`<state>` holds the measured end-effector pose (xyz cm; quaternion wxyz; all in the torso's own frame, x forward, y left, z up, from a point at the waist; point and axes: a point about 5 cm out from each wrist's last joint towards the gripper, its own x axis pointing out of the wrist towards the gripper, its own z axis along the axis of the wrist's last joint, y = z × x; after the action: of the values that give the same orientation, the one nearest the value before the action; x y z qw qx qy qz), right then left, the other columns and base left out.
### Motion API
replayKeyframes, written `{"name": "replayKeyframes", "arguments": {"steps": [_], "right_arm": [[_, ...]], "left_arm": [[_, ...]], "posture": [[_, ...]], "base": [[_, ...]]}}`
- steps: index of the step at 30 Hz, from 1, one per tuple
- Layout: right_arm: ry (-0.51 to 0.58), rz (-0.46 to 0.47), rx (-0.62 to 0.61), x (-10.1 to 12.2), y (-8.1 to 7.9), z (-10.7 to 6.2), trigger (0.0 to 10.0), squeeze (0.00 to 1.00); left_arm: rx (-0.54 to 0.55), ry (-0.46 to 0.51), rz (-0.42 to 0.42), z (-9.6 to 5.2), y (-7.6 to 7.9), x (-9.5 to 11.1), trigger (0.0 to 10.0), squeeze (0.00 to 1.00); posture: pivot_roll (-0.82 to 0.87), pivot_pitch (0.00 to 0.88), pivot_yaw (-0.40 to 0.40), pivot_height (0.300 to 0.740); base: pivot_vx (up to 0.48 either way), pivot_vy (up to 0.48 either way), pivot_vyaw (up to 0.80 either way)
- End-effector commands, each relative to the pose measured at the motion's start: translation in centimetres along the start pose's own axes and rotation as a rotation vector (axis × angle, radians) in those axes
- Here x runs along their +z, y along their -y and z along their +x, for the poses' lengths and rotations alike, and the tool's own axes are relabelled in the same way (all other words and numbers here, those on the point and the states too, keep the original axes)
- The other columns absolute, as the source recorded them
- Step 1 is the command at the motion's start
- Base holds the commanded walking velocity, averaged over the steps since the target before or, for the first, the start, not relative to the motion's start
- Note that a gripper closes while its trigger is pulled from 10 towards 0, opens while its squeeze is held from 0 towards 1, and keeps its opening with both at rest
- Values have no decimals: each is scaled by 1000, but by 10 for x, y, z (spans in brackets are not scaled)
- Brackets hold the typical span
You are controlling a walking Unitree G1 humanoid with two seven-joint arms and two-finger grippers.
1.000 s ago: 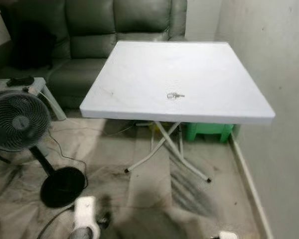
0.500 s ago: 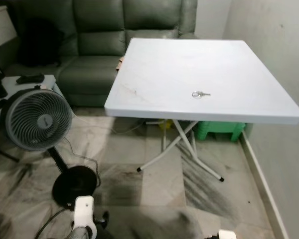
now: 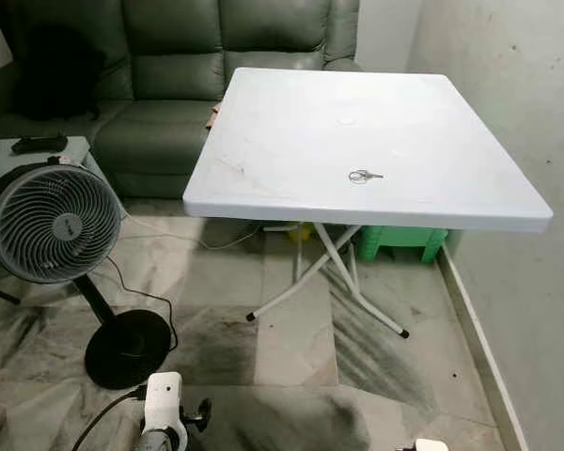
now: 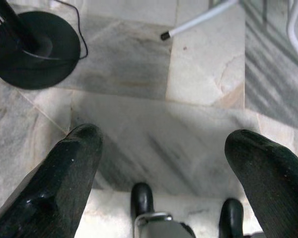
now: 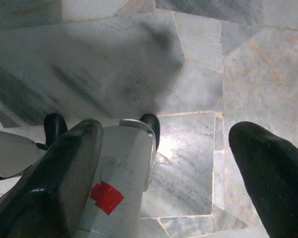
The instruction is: Hang keys on a hook
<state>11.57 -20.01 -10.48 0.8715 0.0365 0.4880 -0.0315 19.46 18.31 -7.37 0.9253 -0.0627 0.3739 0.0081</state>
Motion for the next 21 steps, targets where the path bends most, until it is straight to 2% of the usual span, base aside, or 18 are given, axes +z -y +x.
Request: {"name": "replayKeyframes", "arguments": {"steps": [1, 6, 7, 8, 10, 11, 13, 14, 15, 17, 18, 19, 21], "right_arm": [[17, -2, -5, 0, 4, -1, 10000, 1000], [157, -6, 17, 28, 5, 2, 10000, 1000], [243, -17, 31, 46, 5, 3, 10000, 1000], [243, -17, 31, 46, 5, 3, 10000, 1000], [402, -35, 67, 78, 2, 1, 10000, 1000], [402, -35, 67, 78, 2, 1, 10000, 1000], [535, -62, 92, 103, -2, -3, 10000, 1000], [535, -62, 92, 103, -2, -3, 10000, 1000], [610, -71, 110, 116, -8, -7, 10000, 1000], [660, -73, 129, 126, -14, -9, 10000, 1000], [719, -91, 136, 137, -20, -13, 10000, 902], [776, -81, 150, 150, -26, -17, 10000, 0], [805, -73, 159, 157, -28, -20, 10000, 0]], "left_arm": [[-3, 60, 0, 1, -4, 12, 10000, 0], [-42, 175, -4, 2, -4, 30, 10000, 0], [-53, 221, -14, 2, -5, 37, 10000, 0], [-53, 221, -14, 2, -5, 37, 10000, 0], [-70, 297, -27, 1, -7, 49, 10000, 0], [-70, 297, -27, 1, -7, 49, 10000, 0], [-65, 368, -10, 0, -8, 62, 10000, 0], [-65, 368, -10, 0, -8, 62, 10000, 0], [-63, 428, -4, -2, -9, 73, 10000, 0], [-75, 484, -14, -4, -8, 83, 10000, 0], [-84, 525, -25, -5, -7, 92, 10000, 0], [-86, 570, -17, -7, -6, 104, 10000, 0], [-86, 597, -12, -8, -5, 110, 10000, 0]], "posture": [[-11, 0, 8, 740], [-17, 0, 13, 740], [-24, 0, 16, 740], [-24, 0, 16, 740], [-26, 0, 17, 740], [-26, 0, 17, 740], [-28, 0, 17, 740], [-28, 0, 17, 740], [-28, 0, 17, 740], [-28, 0, 14, 740], [-26, 0, 11, 740], [-22, 0, 10, 740], [-21, 0, 10, 740]], "base": [[0, 0, 0], [0, 0, 0], [0, 0, 0], [0, 0, 0], [0, 0, 0], [0, 0, 0], [0, 0, 0], [0, 0, 0], [0, 0, 0], [0, 0, 0], [0, 0, 0], [0, 0, 0], [0, 0, 0]]}}
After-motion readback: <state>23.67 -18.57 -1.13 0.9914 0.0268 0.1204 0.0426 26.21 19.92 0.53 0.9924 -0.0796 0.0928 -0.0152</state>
